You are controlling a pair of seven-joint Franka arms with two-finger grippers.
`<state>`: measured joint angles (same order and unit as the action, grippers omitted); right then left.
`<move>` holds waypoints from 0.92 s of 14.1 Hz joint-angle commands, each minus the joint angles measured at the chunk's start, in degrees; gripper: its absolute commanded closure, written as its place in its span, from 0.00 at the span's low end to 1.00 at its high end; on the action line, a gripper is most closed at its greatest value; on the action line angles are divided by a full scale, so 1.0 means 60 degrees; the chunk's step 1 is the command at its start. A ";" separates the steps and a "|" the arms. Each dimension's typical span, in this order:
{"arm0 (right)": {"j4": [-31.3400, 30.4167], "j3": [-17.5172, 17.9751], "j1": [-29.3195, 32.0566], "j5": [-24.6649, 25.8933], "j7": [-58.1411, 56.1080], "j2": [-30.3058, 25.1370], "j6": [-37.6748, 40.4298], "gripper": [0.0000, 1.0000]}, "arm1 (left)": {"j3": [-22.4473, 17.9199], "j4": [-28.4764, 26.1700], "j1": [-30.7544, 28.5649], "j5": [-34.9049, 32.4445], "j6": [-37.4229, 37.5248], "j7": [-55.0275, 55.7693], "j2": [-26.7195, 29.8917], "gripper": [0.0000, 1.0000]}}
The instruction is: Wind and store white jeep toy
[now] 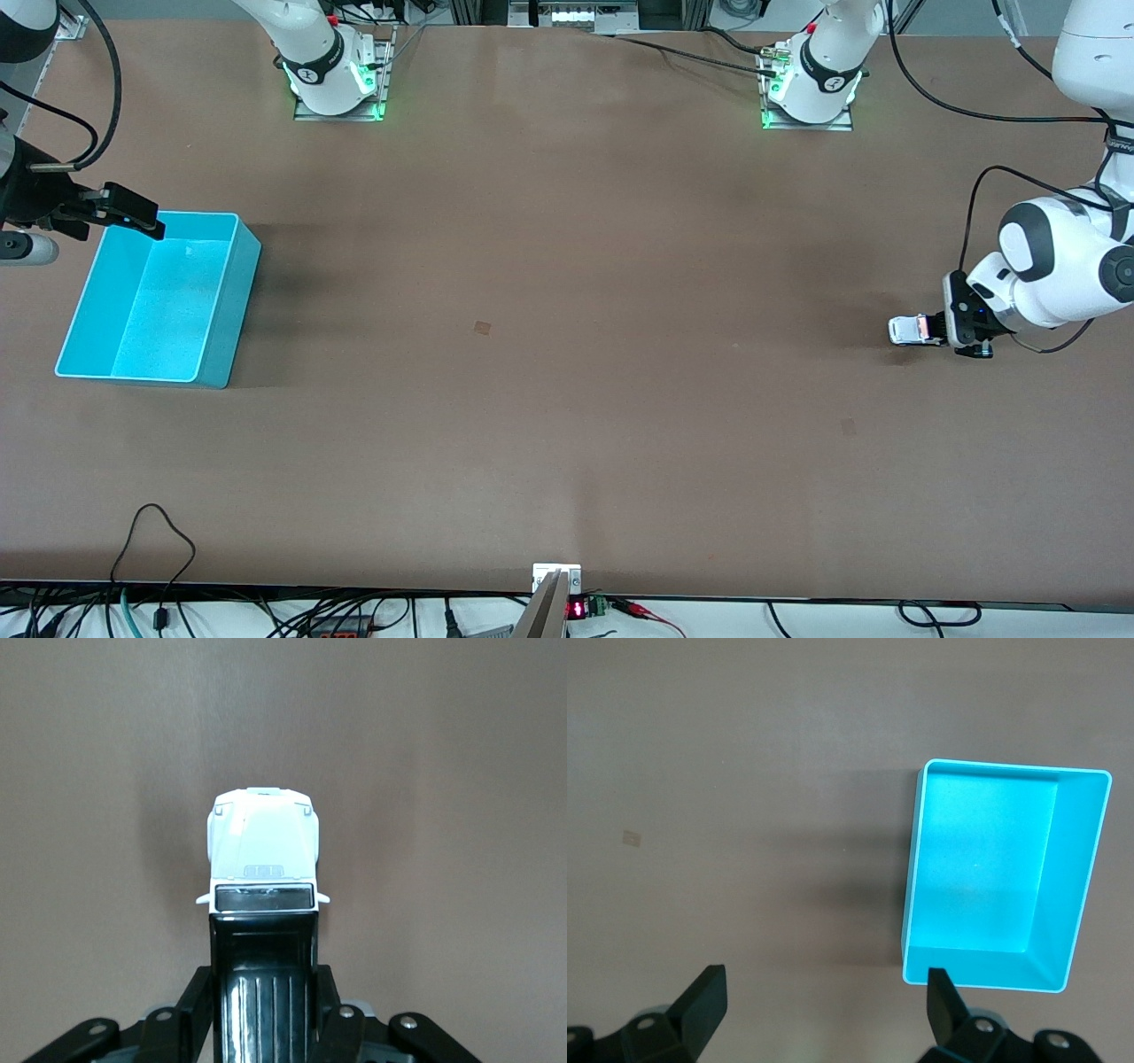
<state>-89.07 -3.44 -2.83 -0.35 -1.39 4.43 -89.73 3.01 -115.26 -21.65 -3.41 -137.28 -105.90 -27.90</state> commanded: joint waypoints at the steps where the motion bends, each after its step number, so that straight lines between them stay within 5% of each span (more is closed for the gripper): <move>1: -0.0185 0.0002 -0.0027 -0.0059 0.0115 -0.0211 -0.0001 0.00 | 0.0040 0.0533 -0.0259 -0.0251 -0.0323 -0.0484 -0.1092 0.72; 3: -0.0185 0.0002 -0.0027 -0.0059 0.0115 -0.0211 -0.0001 0.00 | 0.0055 0.0548 -0.0289 -0.0222 -0.0294 -0.0484 -0.1005 0.58; 5: -0.0185 0.0002 -0.0027 -0.0059 0.0115 -0.0211 -0.0016 0.00 | 0.0375 0.0578 -0.0303 -0.0061 0.0055 -0.0455 -0.0554 0.00; 10: -0.0185 0.0002 -0.0027 -0.0059 0.0115 -0.0211 -0.0001 0.00 | 0.1168 0.1134 -0.0245 -0.0061 0.2778 -0.0367 0.0795 0.00; 13: -0.0185 -0.0013 -0.0027 -0.0074 0.0115 -0.0211 -0.0001 0.00 | 0.1432 0.1105 -0.0201 -0.0061 0.3001 -0.0382 0.1192 0.00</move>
<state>-89.08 -3.44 -2.84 -0.35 -1.39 4.43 -89.73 10.72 -107.96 -22.44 -3.43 -120.56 -107.49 -22.41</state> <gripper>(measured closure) 0.000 0.000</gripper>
